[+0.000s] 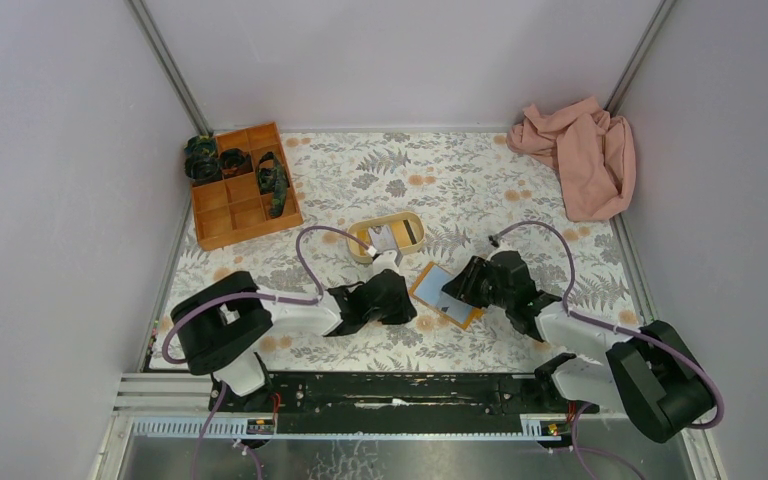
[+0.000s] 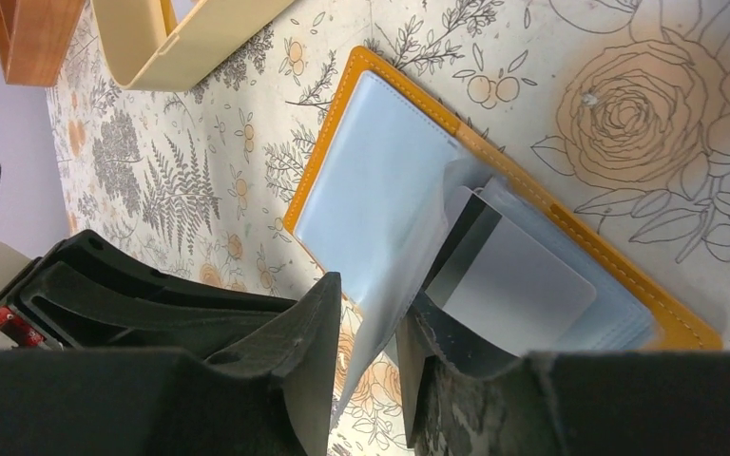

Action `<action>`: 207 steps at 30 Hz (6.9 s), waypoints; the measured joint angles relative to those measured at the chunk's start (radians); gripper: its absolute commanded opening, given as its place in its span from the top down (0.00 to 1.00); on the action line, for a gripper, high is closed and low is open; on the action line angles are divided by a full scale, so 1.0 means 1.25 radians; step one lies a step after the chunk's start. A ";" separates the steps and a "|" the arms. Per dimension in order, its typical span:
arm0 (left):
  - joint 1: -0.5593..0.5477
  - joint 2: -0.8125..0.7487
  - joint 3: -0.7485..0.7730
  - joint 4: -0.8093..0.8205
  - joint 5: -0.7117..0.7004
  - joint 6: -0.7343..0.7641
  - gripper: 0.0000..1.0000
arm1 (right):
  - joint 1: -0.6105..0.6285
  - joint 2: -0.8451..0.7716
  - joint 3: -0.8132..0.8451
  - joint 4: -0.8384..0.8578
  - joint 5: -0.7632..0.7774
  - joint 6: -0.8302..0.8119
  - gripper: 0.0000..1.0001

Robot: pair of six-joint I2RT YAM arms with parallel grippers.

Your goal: Take the credit cards out of the card holder

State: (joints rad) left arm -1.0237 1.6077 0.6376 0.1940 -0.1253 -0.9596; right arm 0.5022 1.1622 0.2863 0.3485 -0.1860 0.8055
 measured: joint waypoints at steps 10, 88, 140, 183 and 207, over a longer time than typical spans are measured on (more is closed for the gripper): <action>-0.012 0.000 0.000 0.000 -0.020 -0.003 0.76 | 0.044 0.048 0.066 0.006 0.015 0.000 0.64; 0.053 -0.023 0.009 0.279 0.101 0.023 0.06 | 0.066 -0.352 -0.049 -0.331 0.258 -0.019 0.70; 0.052 0.283 0.030 0.608 0.098 -0.115 0.35 | -0.022 -0.090 -0.045 -0.110 0.154 -0.061 0.70; 0.082 0.399 0.042 0.822 0.244 -0.231 0.40 | -0.026 -0.026 -0.045 -0.025 0.127 -0.060 0.70; 0.131 0.420 -0.039 0.962 0.284 -0.278 0.44 | -0.049 -0.005 -0.045 -0.002 0.083 -0.054 0.71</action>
State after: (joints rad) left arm -0.8600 2.1323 0.5892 1.3964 0.2298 -1.3075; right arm 0.4408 1.1553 0.2295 0.3454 -0.0822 0.7380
